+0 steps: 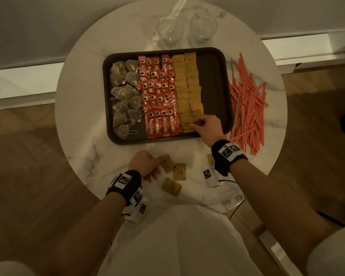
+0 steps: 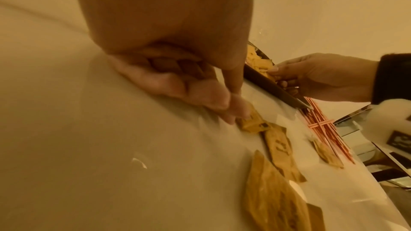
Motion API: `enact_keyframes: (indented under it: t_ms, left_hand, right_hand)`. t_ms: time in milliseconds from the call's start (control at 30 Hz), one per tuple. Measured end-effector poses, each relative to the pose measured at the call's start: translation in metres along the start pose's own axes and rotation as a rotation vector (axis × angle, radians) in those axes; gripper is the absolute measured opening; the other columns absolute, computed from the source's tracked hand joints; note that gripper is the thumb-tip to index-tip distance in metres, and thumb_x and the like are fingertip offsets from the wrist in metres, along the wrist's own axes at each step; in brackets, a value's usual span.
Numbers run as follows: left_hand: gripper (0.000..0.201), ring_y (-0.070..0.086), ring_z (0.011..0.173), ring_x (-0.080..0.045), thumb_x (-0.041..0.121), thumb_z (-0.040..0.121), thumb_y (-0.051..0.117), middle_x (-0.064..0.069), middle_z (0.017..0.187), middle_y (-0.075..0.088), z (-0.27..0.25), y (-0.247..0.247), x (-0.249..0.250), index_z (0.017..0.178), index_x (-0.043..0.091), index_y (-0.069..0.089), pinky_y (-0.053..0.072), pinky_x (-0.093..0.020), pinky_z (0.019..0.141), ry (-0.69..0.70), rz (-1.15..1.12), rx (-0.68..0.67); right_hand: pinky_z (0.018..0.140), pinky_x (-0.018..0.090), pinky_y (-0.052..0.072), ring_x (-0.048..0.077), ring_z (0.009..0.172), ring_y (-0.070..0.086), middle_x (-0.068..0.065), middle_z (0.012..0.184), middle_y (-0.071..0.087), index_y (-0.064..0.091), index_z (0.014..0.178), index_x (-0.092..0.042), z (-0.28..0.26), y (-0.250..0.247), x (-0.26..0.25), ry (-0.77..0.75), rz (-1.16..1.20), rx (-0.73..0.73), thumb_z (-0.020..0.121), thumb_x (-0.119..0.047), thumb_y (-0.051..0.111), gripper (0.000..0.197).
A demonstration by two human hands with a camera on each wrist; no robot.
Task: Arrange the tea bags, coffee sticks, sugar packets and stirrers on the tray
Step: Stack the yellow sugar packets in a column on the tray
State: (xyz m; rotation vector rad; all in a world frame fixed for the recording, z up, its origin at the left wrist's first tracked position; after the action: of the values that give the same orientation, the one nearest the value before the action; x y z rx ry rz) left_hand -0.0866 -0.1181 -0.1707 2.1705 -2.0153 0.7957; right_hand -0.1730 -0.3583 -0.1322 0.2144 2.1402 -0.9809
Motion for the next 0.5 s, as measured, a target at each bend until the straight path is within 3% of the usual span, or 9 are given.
enact_keyframes:
  t_ms: [67,167,233,300,400,500]
  left_hand:
    - [0.068,0.058,0.041,-0.019,0.065,0.089,0.054,-0.008,0.057,0.07,0.001,0.001,-0.001,0.066,0.005,0.073,0.046,-0.026,0.048,0.002,0.002,0.001]
    - [0.069,0.058,0.041,-0.019,0.065,0.089,0.054,-0.008,0.056,0.07,0.003,0.002,-0.002,0.067,0.003,0.073,0.046,-0.026,0.048,0.009,0.003,-0.001]
    - [0.069,0.058,0.04,-0.019,0.066,0.089,0.054,-0.008,0.057,0.07,0.004,0.002,-0.003,0.067,0.003,0.073,0.045,-0.026,0.048,0.011,0.006,0.0]
    - [0.069,0.057,0.04,-0.018,0.066,0.089,0.054,-0.007,0.057,0.07,0.004,0.002,-0.003,0.067,0.003,0.073,0.045,-0.026,0.048,0.02,0.008,0.005]
    - [0.069,0.057,0.039,-0.017,0.066,0.089,0.054,-0.007,0.056,0.07,0.005,0.002,-0.003,0.066,0.004,0.073,0.045,-0.026,0.048,0.032,0.007,0.013]
    - [0.07,0.058,0.04,-0.018,0.067,0.089,0.052,-0.007,0.055,0.07,0.005,0.001,-0.003,0.067,0.004,0.073,0.047,-0.026,0.05,0.046,0.031,0.022]
  right_hand:
    - [0.074,0.019,0.053,0.002,0.071,0.056,-0.003,0.081,0.063,0.072,0.1,-0.01,0.001,0.002,-0.002,-0.004,-0.02,-0.008,0.084,-0.017,0.077,0.019]
    - [0.065,0.014,0.048,0.003,0.065,0.053,-0.006,0.073,0.058,0.063,0.098,-0.017,-0.003,-0.003,-0.006,-0.057,-0.01,0.024,0.083,-0.018,0.077,0.021]
    - [0.065,0.017,0.047,0.008,0.068,0.054,-0.003,0.075,0.058,0.062,0.098,-0.016,-0.009,-0.006,-0.01,-0.139,-0.043,0.039,0.086,-0.017,0.074,0.017]
    - [0.078,0.025,0.047,0.015,0.088,0.055,0.002,0.093,0.06,0.064,0.102,-0.012,-0.02,-0.003,-0.017,-0.277,-0.195,0.012,0.09,-0.015,0.067,0.013]
    - [0.096,0.04,0.045,0.025,0.116,0.049,0.01,0.127,0.055,0.064,0.12,-0.007,-0.048,0.018,-0.018,-0.486,-0.457,-0.099,0.092,-0.015,0.058,0.029]
    - [0.116,0.044,0.031,0.031,0.142,0.031,0.015,0.157,0.029,0.043,0.145,-0.005,-0.065,0.035,-0.005,-0.497,-0.646,-0.237,0.097,-0.024,0.051,0.053]
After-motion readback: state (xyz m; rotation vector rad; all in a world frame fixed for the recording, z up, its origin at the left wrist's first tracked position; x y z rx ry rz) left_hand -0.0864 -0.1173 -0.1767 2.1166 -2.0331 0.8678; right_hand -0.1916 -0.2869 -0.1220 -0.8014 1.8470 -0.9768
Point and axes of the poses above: each hand's wrist, its own z-axis towards the middle knuckle, its own y-axis out of the palm, x = y × z, the point moved 7 cm from there along z, towards the middle knuckle
